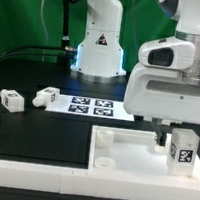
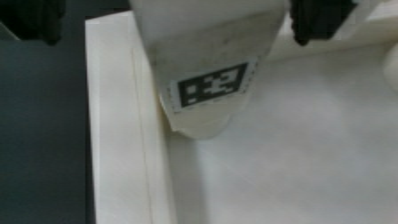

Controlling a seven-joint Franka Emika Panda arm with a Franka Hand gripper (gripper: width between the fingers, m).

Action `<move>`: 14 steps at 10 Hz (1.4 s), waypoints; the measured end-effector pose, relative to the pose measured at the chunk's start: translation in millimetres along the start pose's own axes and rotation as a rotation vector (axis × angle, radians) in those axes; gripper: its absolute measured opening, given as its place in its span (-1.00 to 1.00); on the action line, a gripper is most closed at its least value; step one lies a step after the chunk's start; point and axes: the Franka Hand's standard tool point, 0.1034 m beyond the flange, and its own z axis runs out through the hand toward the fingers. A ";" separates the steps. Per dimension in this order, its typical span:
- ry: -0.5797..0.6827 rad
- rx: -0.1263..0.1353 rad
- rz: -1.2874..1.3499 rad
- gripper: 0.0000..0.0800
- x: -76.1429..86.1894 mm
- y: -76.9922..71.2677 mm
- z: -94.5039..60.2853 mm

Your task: Assemble one leg

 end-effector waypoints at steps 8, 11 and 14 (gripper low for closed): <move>-0.001 -0.001 0.724 -0.29 0.8 3.3 1.2; -0.091 0.076 1.205 -0.29 2.1 8.9 1.4; -0.111 0.081 1.395 -0.29 1.3 7.8 1.1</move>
Offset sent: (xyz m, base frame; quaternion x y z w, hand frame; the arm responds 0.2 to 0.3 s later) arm 0.0000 0.0000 0.0000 0.0000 0.0000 0.1938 0.9810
